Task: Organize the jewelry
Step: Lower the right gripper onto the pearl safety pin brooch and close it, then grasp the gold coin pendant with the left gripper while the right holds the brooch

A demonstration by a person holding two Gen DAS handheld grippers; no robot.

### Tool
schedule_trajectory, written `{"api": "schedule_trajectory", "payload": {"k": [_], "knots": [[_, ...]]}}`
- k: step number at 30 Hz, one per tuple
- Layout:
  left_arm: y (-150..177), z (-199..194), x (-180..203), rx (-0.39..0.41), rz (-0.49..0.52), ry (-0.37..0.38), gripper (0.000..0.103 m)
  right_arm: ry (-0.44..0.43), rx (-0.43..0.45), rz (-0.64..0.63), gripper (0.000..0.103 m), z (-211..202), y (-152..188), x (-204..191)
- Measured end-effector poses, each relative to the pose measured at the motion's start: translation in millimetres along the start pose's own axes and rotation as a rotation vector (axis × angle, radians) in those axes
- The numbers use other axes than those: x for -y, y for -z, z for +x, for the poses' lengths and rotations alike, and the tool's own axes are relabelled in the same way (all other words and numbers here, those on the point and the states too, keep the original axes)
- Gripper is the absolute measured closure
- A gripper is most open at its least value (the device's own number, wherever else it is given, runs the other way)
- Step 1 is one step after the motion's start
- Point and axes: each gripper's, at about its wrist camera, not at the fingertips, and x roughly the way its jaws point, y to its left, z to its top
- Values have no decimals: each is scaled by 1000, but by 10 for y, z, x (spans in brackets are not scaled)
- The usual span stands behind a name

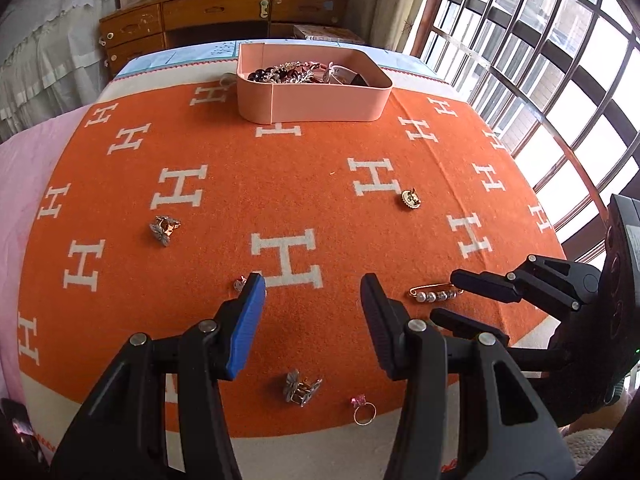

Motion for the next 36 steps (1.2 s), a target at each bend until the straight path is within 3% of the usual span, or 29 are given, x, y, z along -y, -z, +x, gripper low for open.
{"api": "schedule_trajectory", "payload": {"k": [5,7,8,11,14,17,18,22,26,29,33,35,36], "knots": [[-15,51,5,-17,-8,6,57,35,4,-53,76,0,25,-60],[-14,69,6,-24,-11,5,57,75,1,-52,89,15,7,-55],[-21,84,10,-28,-11,3,57,86,-2,-42,91,12,3,-40],[-51,128,37,-38,-6,-6,57,67,-1,28,98,7,-17,71],[-114,161,89,-42,6,-8,57,68,-6,111,98,6,-30,211],[-210,204,183,-44,33,-4,57,50,1,249,98,-23,-33,445],[-248,220,223,-42,44,-3,57,38,9,309,103,-39,-31,545],[-393,340,437,-41,111,-6,57,-6,51,531,103,-115,25,923],[-491,537,639,-73,176,4,57,-22,68,619,103,-150,86,1129],[-527,616,685,-88,175,17,57,-78,47,622,102,-113,102,1135],[-544,651,673,-94,166,13,57,-55,33,533,98,-56,21,938],[-553,646,637,-93,153,9,57,-38,30,490,92,-28,-26,834],[-548,633,608,-92,144,8,57,-24,30,466,84,-20,-45,782]]}}
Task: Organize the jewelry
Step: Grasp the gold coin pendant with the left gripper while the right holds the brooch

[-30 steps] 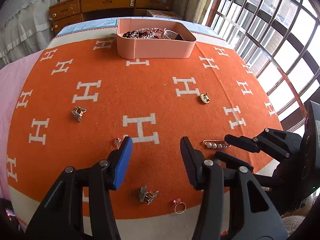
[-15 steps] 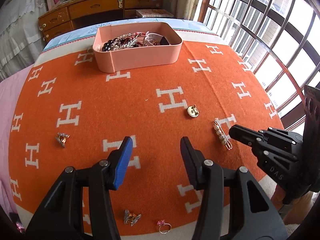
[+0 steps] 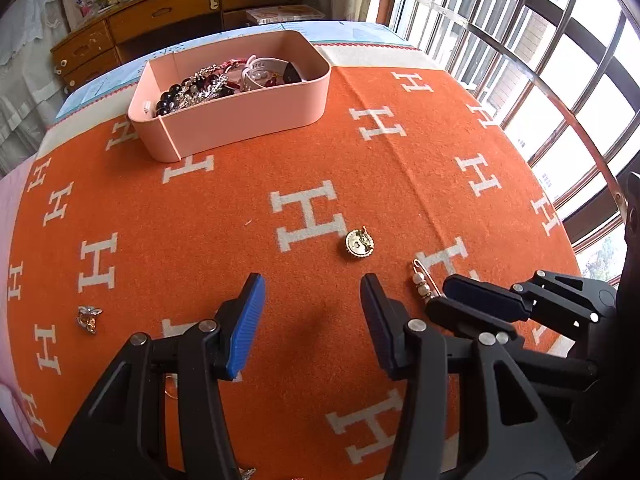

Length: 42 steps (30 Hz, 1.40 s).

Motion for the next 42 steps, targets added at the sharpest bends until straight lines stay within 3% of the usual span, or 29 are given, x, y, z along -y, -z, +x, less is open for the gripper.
{"api": "schedule_trajectory", "payload": {"k": [1,3,6,8,10,17,19,24,27,31,34,42], "knots": [[6,-12,-31,0,-9,2,57,21,5,-28,74,9,8,-52],[4,-24,-79,0,-25,3,57,92,25,-93,63,23,40,-162],[3,-41,-113,2,-34,6,57,162,10,-174,63,98,94,-276],[-3,-44,-107,3,-29,10,57,203,16,-214,70,125,131,-319],[-3,-37,-69,0,-14,13,57,230,11,-235,95,127,137,-337],[-18,44,142,1,80,23,57,71,54,129,96,-102,-8,294],[-37,82,201,-1,99,35,57,66,73,182,96,-154,-24,411],[-91,204,311,-9,130,25,57,44,89,225,96,-197,-40,514],[-121,274,364,-14,148,5,67,40,96,221,96,-210,-46,503],[-169,315,434,-11,173,-23,73,34,100,230,96,-202,-44,514],[-199,336,497,-16,195,-24,87,32,96,239,96,-189,-40,536],[-180,319,486,-17,180,-17,88,29,97,246,96,-173,-34,557]]}}
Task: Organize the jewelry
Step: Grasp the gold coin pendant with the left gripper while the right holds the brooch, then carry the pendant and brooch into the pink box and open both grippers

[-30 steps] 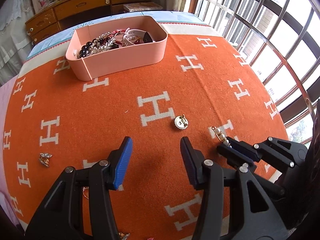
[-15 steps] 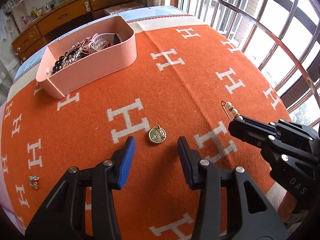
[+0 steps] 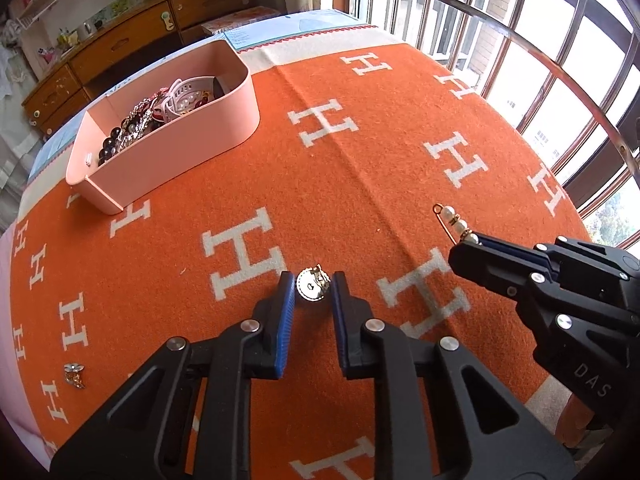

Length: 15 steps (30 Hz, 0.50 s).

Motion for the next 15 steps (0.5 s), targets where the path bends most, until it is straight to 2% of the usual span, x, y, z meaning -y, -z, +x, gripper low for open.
{"api": "schedule_trajectory", "payload": {"k": [4,9,12,15], "knots": [[92,-117,-74,5,-24,5,88,-2,7,-5,96,-26,5,-25],[171,-507,-260,37,-51,5,88,-38,-3,1,96,-59,-23,-104],[106,-812,-434,60,-64,-14,88,-80,-18,-2,96,-98,-140,-214],[-78,-1158,-630,90,-75,-32,88,-131,-14,-31,96,-217,-416,-409]]}}
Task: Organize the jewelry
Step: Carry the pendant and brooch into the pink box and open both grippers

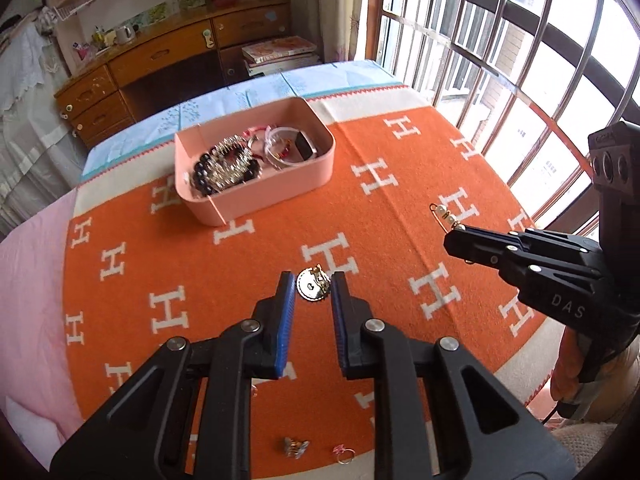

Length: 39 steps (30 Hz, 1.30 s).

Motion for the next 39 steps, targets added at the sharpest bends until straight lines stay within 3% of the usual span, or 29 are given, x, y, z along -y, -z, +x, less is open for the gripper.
{"api": "schedule_trajectory", "payload": {"k": [6,10,14,17,23,29,32,34,39], "knots": [[-654,-653,-342,108,-12,-80,88,-33,62,-108,96,-291,-898,-571],[-1120,-825,-634,148,-63,-106,88,-17,79,-138,96,-309,-1479,-833],[-1428,-662,-878,165,-89,-130,88,41,92,-152,96,-104,-1884,-941],[-1568,-233,-1066,103,-115,-120,88,80,56,-146,96,222,-2117,-890],[-1573,812,-1258,-36,-159,-111,88,183,-92,-121,96,1201,-2174,-585],[-1450,1384,-1216,-110,-144,-100,87,233,-168,-108,96,1791,-2126,-328],[-1445,1576,-1206,-186,-128,-129,87,240,-190,-90,83,1961,-2122,-245],[-1421,1646,-1205,-213,-110,-136,87,244,-174,-83,59,2006,-2117,-222],[-1362,1660,-1247,-234,-109,-115,87,242,-156,-124,58,1973,-2063,-307]]}}
